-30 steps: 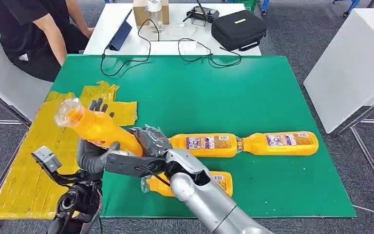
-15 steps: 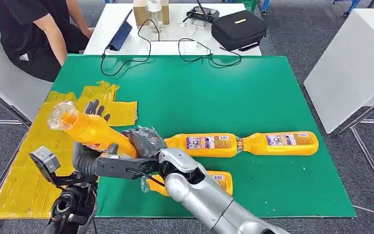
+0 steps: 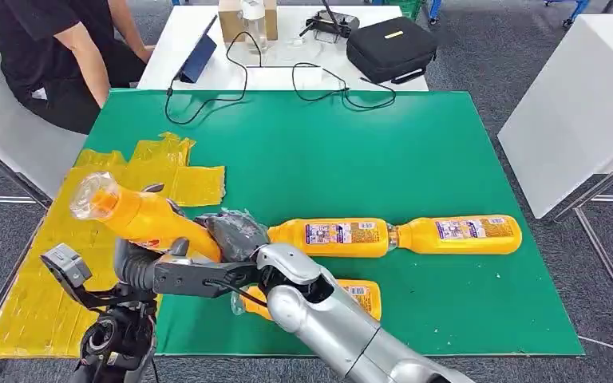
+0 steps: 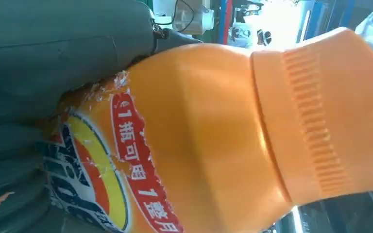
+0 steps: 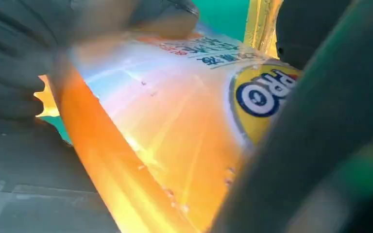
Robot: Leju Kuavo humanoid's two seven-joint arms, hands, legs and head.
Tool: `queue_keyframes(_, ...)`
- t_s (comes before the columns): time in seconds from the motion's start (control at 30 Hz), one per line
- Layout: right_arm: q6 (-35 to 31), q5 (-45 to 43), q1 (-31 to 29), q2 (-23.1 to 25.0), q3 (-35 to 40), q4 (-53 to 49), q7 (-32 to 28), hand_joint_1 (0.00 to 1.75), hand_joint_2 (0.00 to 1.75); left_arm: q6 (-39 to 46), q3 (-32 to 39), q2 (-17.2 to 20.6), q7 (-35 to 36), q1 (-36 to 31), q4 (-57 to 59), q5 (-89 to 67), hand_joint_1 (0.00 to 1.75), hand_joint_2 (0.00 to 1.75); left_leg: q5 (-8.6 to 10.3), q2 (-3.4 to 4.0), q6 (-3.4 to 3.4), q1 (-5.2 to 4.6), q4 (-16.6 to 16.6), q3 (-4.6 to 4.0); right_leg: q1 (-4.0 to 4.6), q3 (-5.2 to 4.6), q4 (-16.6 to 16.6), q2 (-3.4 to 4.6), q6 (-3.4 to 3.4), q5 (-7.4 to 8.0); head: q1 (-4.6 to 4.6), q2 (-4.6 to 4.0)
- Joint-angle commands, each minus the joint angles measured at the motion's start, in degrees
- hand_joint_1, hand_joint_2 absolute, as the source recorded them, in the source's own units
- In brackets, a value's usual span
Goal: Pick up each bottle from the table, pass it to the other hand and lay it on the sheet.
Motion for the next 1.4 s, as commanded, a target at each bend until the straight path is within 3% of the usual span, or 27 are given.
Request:
queue_keyframes(0.03, -0.60, 3.22, 2.77, -1.55, -0.07, -1.45, -1.32, 1.71, 1.75, -1.55, -2.52, -0.09, 0.85, -2.81, 1.48, 0.66, 1.75, 1.75, -0.03, -0.14, 0.05, 0.02, -0.06, 0.18, 0.06, 0.25, -0.08, -0.23, -0.11, -0.08, 0.00, 0.00)
queue_keyframes(0.07, -0.63, 3.28, 3.24, -2.27, -1.10, -2.66, -1.29, 1.31, 1.75, -1.43, -1.84, -0.02, 0.88, -2.32, 0.84, 0.77, 1.75, 1.75, -0.07, -0.17, 0.07, 0.03, -0.07, 0.29, 0.08, 0.40, -0.11, -0.29, -0.15, -0.13, 0.00, 0.00)
queue_keyframes(0.1, -3.37, 3.13, 5.17, -3.83, -4.11, -7.08, -2.26, 0.30, 1.75, -1.04, -0.23, 0.01, 0.91, -1.00, -0.82, 0.86, 1.75, 1.75, -0.10, -0.16, 0.09, 0.03, -0.10, 0.40, 0.09, 0.50, -0.14, -0.30, -0.18, -0.16, 0.00, 0.00)
queue_keyframes(0.13, -3.17, 3.33, 5.91, -4.95, -5.31, -9.55, -2.31, 0.00, 1.75, -1.38, 0.60, 0.10, 0.91, -0.36, -1.66, 0.93, 1.75, 1.75, -0.06, -0.15, 0.07, 0.05, -0.05, 0.22, 0.09, 0.32, -0.11, -0.25, -0.12, -0.10, 0.02, 0.00)
queue_keyframes(0.33, -2.37, 3.41, 6.59, -5.40, -6.11, -11.35, -2.72, 0.00, 1.75, -1.71, 1.29, -0.15, 0.95, -0.14, -1.81, 0.96, 1.75, 1.75, -0.06, -0.03, 0.06, 0.02, -0.05, 0.18, 0.06, 0.24, -0.09, -0.12, -0.11, -0.06, 0.00, 0.00)
queue_keyframes(0.37, -5.41, 2.87, 7.88, -5.79, -8.32, -13.60, -3.72, 0.00, 0.00, -0.84, 2.30, -0.27, 0.89, 0.42, -2.19, 0.66, 1.75, 1.75, -0.10, -0.07, 0.08, 0.04, -0.04, 0.29, 0.10, 0.39, -0.09, -0.20, -0.17, -0.11, 0.00, 0.00)
queue_keyframes(0.53, -4.60, 3.43, 12.84, -10.60, -17.36, -29.66, -3.82, 0.00, 0.00, -1.49, 10.03, -2.53, 0.48, 3.63, -4.79, 1.25, 1.75, 1.75, -0.11, -0.09, 0.09, 0.04, -0.02, 0.24, 0.10, 0.36, -0.11, -0.21, -0.14, -0.11, -0.02, 0.00)
queue_keyframes(0.7, -4.10, 4.32, 13.83, -9.76, -20.04, -31.92, -3.97, 0.00, 0.00, 0.92, 12.84, -3.98, -0.59, 3.23, -5.05, -1.65, 1.75, 1.75, -0.15, -0.08, 0.11, 0.02, -0.03, 0.32, 0.08, 0.43, -0.11, -0.21, -0.16, -0.15, 0.02, 0.00)
queue_keyframes(0.77, -4.49, 5.03, 14.57, -9.25, -21.83, -34.05, -3.70, 0.00, 0.00, 8.61, 14.84, -5.07, -2.74, 2.17, -5.41, -11.35, 1.75, 1.75, -0.10, -0.09, 0.07, 0.02, -0.04, 0.24, 0.07, 0.34, -0.09, -0.20, -0.15, -0.11, 0.00, 0.00)
queue_keyframes(0.8, -4.59, 5.04, 15.73, -9.46, -22.68, -35.88, -3.60, 0.00, 0.00, 17.36, 15.33, -6.13, -3.13, 1.81, -6.10, -21.83, 1.75, 1.75, -0.06, -0.10, 0.05, 0.01, 0.00, 0.10, 0.05, 0.19, -0.03, -0.19, -0.12, -0.08, 0.00, 0.00)
queue_keyframes(1.03, -4.31, 5.10, 16.54, -10.02, -22.88, -37.10, -3.51, 0.00, 0.00, 18.01, 14.60, -6.47, -2.20, 1.37, -6.94, -22.61, 1.75, 1.75, -0.09, -0.07, 0.08, 0.03, -0.03, 0.21, 0.08, 0.31, -0.10, -0.18, -0.12, -0.08, 0.00, 0.00)
queue_keyframes(1.1, -4.58, 6.21, 18.62, -10.70, -22.69, -39.58, -4.04, 0.00, 0.00, 35.34, 13.79, -6.93, -5.37, 2.03, -7.69, -42.28, 1.75, 1.75, -0.08, -0.03, 0.07, 0.02, -0.02, 0.17, 0.07, 0.26, -0.08, -0.13, -0.11, -0.07, 0.02, 0.00)
queue_keyframes(1.2, -4.76, 6.82, 23.94, -13.47, -21.58, -47.79, -5.49, 0.00, 0.00, 47.53, 9.86, -4.53, -1.19, 2.76, -6.64, -59.48, 1.75, 1.75, -0.13, -0.16, 0.09, 0.03, -0.06, 0.30, 0.09, 0.44, -0.14, -0.29, -0.15, -0.16, 0.00, 0.00)
queue_keyframes(1.3, -2.52, 6.92, 26.38, -16.12, -19.71, -50.94, -5.12, 0.00, 0.00, 53.07, 6.89, -0.37, 5.39, 1.70, -0.68, -73.21, 1.75, 1.75, -0.12, -0.43, 0.09, 0.02, -0.16, 0.43, 0.08, 0.63, -0.22, -0.54, -0.17, -0.24, -0.02, 0.00)
queue_keyframes(1.4, -0.12, 9.24, 26.41, -18.22, -16.80, -48.42, -3.72, 0.00, 0.00, 53.07, 6.35, 0.10, 8.84, 0.37, 4.76, -82.59, 1.75, 1.75, -0.09, -0.29, 0.07, -0.03, -0.13, 0.25, 0.01, 0.36, -0.14, -0.26, -0.11, -0.11, 0.00, 0.00)
